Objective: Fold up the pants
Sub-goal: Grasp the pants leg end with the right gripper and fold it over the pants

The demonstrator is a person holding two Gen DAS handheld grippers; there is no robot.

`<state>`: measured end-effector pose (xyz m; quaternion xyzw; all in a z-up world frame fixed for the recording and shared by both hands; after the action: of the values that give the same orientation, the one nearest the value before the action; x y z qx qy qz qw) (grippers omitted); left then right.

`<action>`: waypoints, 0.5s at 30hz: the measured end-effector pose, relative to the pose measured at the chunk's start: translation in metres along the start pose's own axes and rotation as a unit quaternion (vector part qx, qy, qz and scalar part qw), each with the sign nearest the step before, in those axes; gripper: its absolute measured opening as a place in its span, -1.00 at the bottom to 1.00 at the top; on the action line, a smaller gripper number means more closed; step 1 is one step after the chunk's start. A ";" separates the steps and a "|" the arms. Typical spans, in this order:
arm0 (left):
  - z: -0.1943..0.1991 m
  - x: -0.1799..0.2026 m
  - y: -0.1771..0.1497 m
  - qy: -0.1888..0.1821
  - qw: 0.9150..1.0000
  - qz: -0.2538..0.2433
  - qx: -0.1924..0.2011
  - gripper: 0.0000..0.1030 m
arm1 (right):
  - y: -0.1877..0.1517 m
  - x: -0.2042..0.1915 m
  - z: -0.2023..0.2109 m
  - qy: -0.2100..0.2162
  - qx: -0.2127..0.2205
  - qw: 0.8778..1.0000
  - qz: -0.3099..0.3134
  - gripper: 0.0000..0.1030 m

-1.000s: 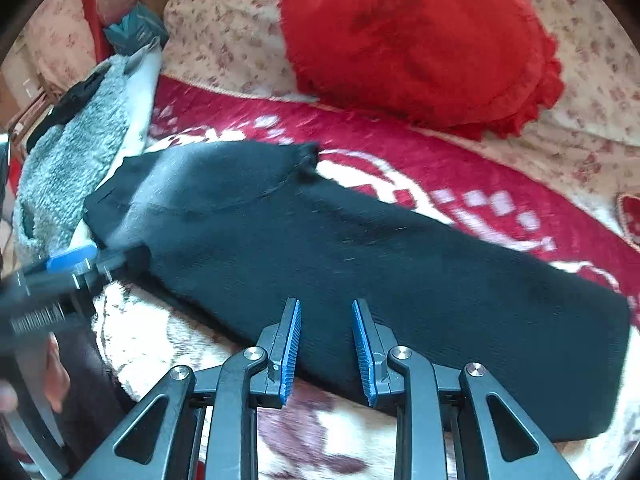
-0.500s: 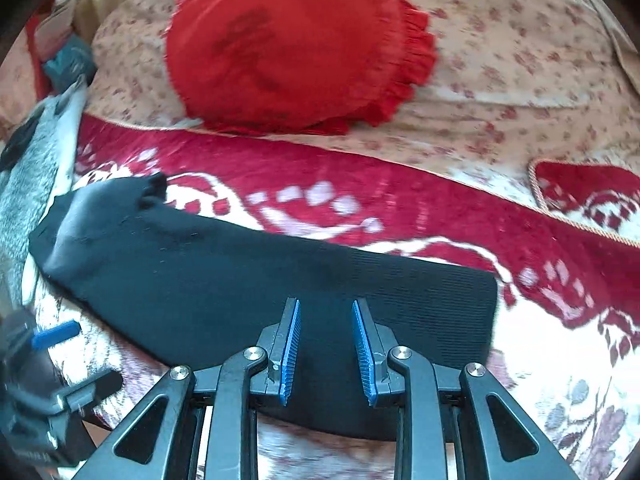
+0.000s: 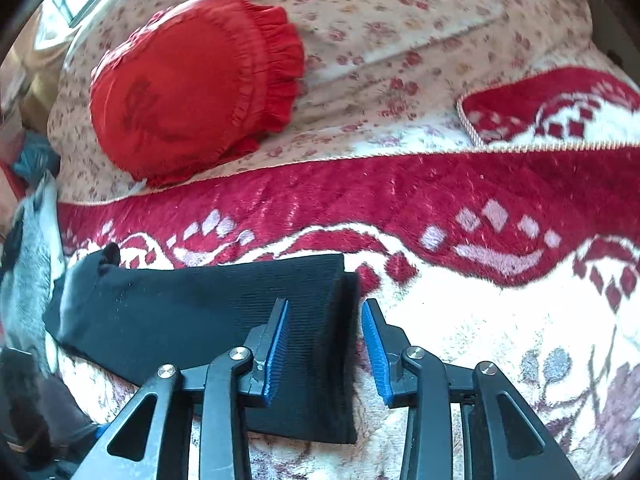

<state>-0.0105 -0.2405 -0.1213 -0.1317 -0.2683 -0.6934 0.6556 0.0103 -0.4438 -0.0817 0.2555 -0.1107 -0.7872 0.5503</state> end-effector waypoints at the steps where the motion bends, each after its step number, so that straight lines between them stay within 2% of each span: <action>1: -0.004 0.001 0.002 -0.007 1.000 0.018 -0.002 0.98 | 0.001 0.002 -0.002 0.008 -0.003 1.000 -0.006 -0.31; 7: -0.010 0.007 0.019 -0.029 0.997 0.063 0.018 0.98 | 0.004 0.011 -0.018 0.049 -0.022 0.998 -0.038 -0.28; 11: -0.015 0.006 0.021 -0.027 0.998 0.062 0.013 0.69 | 0.006 0.013 -0.033 0.066 -0.027 0.996 -0.052 -0.27; 12: -0.014 0.006 0.020 -0.025 0.998 0.056 0.014 0.59 | 0.007 0.014 -0.034 0.069 -0.023 0.996 -0.055 -0.27; 13: -0.013 0.005 0.020 -0.022 0.998 0.051 0.013 0.26 | 0.007 0.013 -0.034 0.073 -0.017 0.996 -0.056 -0.28; 14: -0.013 0.003 0.020 -0.027 0.998 0.048 0.010 -0.16 | 0.007 0.011 -0.033 0.076 -0.009 0.996 -0.052 -0.40; 15: -0.015 0.001 0.021 -0.028 0.999 0.046 0.002 -0.31 | 0.007 0.008 -0.032 0.078 -0.003 0.996 -0.044 -0.56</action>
<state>0.0120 -0.2489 -0.1287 -0.1621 -0.2816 -0.6580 0.6793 0.0304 -0.4506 -0.1082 0.3192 -0.0536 -0.7885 0.5229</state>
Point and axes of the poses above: each gripper's, at about its wrist camera, not at the fingertips, and z roughly against the way its jaws point, x to its right, y to its top, the point moved 6 cm from there along -z, roughly the way its jaws point, and after that the axes turned 6 degrees about -z, right-handed, at the moved point
